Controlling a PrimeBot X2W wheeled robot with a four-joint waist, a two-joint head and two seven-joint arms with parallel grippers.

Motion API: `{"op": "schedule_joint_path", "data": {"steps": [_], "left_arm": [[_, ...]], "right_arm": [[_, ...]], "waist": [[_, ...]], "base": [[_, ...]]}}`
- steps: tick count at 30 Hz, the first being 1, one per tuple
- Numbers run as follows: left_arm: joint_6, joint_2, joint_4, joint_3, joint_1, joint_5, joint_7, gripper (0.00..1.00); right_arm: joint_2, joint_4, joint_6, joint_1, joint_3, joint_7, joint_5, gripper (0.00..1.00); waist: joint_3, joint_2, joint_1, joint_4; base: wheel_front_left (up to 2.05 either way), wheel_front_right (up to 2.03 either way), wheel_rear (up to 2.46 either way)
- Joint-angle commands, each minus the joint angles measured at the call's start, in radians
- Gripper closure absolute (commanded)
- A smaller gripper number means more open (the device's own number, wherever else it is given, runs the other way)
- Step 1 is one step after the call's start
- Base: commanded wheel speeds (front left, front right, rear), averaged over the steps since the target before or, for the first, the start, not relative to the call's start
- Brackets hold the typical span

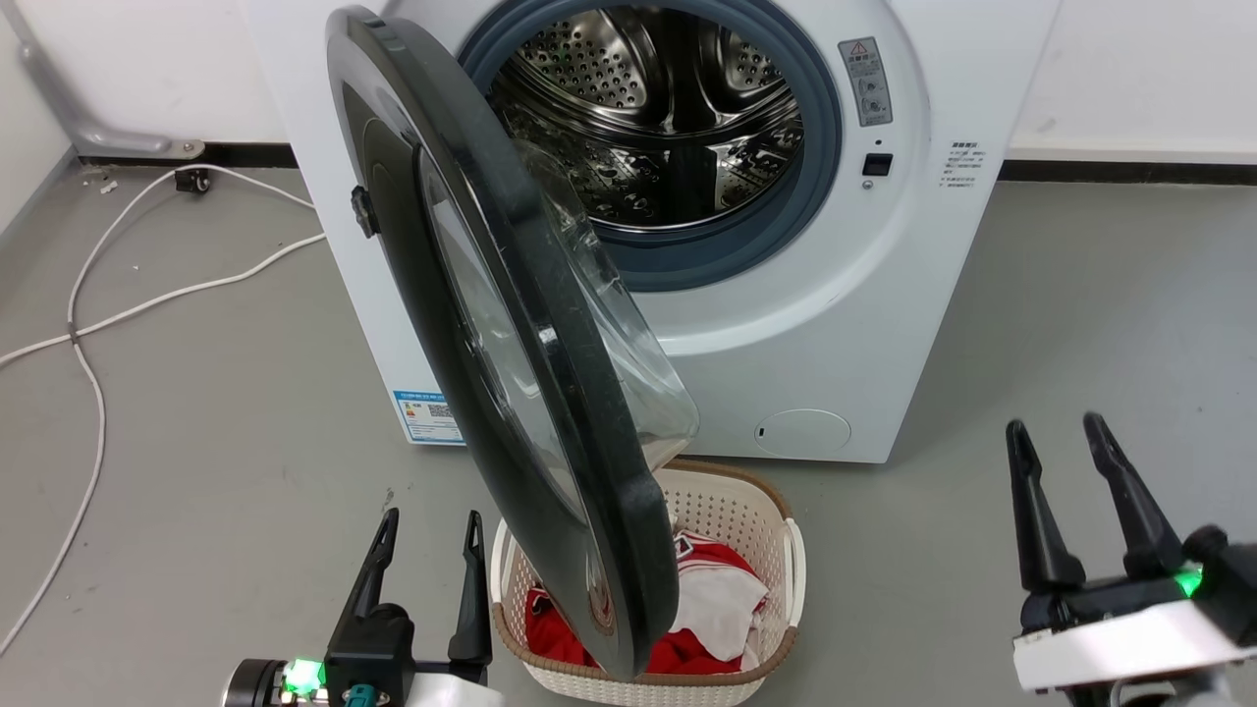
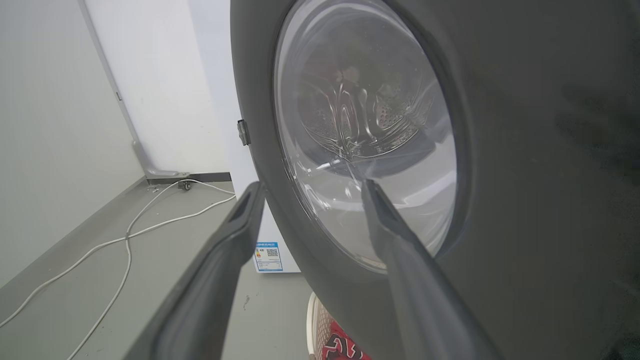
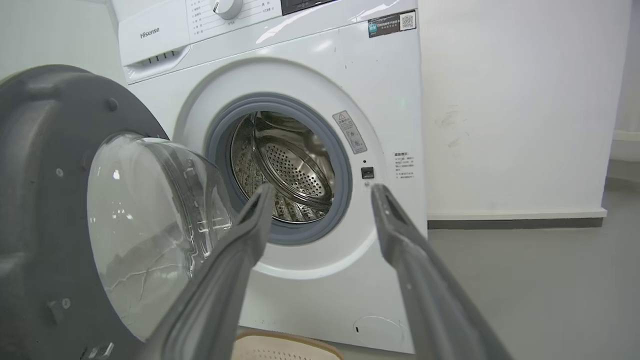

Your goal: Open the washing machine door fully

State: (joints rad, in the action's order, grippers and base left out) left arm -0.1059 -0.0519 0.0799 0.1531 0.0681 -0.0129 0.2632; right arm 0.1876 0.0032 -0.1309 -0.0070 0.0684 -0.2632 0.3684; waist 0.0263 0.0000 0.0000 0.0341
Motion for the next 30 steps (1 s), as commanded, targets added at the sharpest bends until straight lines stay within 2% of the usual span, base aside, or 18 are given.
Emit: {"op": "schedule_joint_path", "data": {"steps": [1,2,3,10,14,20,30], "left_arm": [[-0.002,-0.001,-0.003,0.002,0.003,-0.002,0.002,0.0],[-0.002,-0.001,-0.003,0.002,0.003,-0.002,0.002,0.0],[-0.002,-0.001,-0.003,0.003,0.001,-0.003,0.002,0.0],[0.0,0.0,-0.006,0.006,-0.004,-0.005,0.002,0.0],[-0.002,0.0,-0.007,0.007,-0.004,-0.006,0.002,0.0],[-0.003,0.001,-0.01,0.006,0.003,-0.008,0.002,0.0],[-0.005,0.001,-0.007,-0.004,0.01,-0.009,0.002,0.0]], "right_arm": [[-0.035,-0.022,0.0,0.035,-0.034,-0.002,-0.084,0.0],[-0.035,-0.022,0.0,0.035,-0.034,-0.002,-0.084,0.0],[-0.066,-0.039,0.0,0.062,-0.061,-0.002,-0.156,0.0],[-0.122,-0.06,0.0,0.135,-0.107,-0.002,-0.276,0.0],[-0.138,-0.055,0.0,0.168,-0.127,-0.002,-0.289,0.0],[-0.138,-0.045,0.0,0.192,-0.128,-0.002,-0.232,0.0],[-0.139,-0.035,0.0,0.196,-0.126,-0.002,-0.221,0.0]], "waist": [[0.0,0.0,0.0,-0.001],[0.0,0.0,0.0,-0.001],[0.001,0.0,0.0,-0.001],[0.002,0.0,0.0,0.004],[0.003,0.0,0.0,0.009],[0.004,0.0,0.0,0.011],[0.004,0.0,0.0,0.012]], "base": [[0.0,0.0,0.0],[0.0,0.0,0.0],[0.0,0.0,0.0],[0.0,0.0,0.0],[0.0,0.0,0.0],[0.0,0.0,0.0],[0.0,0.0,0.0]]}}
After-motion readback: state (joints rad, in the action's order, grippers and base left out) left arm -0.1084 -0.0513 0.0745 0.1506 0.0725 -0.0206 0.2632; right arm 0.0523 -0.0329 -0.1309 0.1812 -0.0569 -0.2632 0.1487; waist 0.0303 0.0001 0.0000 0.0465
